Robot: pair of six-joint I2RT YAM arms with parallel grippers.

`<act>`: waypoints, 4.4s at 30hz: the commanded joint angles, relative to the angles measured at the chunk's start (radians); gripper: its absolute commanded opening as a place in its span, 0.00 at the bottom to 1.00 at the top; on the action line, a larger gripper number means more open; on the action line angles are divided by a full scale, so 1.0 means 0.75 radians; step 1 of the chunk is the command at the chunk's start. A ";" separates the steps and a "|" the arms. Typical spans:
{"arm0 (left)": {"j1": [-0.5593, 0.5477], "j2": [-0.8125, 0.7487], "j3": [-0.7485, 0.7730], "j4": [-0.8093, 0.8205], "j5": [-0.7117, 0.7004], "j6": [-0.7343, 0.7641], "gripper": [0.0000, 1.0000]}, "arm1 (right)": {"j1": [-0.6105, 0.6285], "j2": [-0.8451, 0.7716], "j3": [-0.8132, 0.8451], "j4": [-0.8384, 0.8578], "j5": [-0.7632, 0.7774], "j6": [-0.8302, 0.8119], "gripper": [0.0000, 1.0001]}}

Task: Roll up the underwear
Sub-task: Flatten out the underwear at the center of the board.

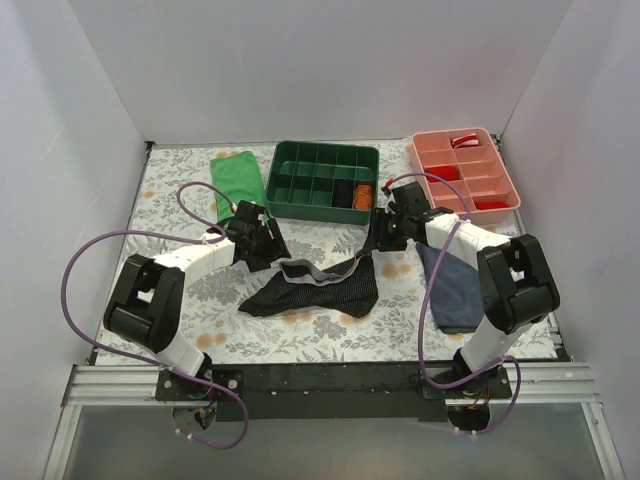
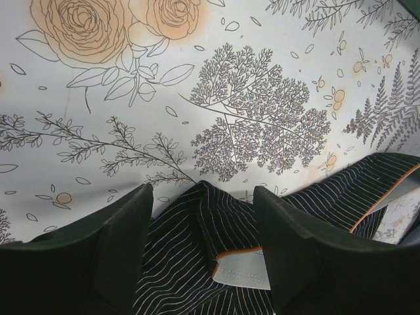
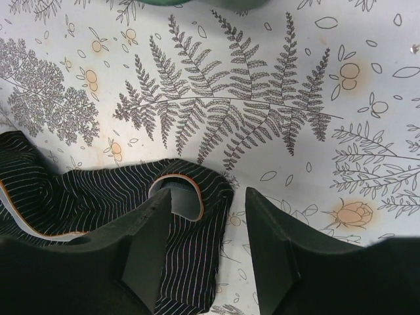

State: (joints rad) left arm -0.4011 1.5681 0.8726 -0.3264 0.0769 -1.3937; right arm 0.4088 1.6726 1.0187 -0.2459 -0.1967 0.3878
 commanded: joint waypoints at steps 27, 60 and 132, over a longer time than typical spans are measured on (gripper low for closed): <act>0.007 -0.017 0.096 -0.013 0.133 -0.030 0.19 | -0.005 -0.040 0.028 0.070 -0.094 -0.028 0.01; 0.007 -0.203 -0.098 0.139 0.051 0.161 0.39 | -0.005 -0.046 0.086 0.013 -0.106 -0.036 0.01; 0.007 -0.253 0.012 0.041 -0.010 0.181 0.00 | -0.003 -0.246 -0.004 -0.024 -0.147 -0.053 0.01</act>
State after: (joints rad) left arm -0.4004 1.5002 0.7948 -0.1947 0.1078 -1.2533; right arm 0.4068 1.5875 1.0283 -0.2615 -0.2710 0.3653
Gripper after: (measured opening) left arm 0.031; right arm 0.032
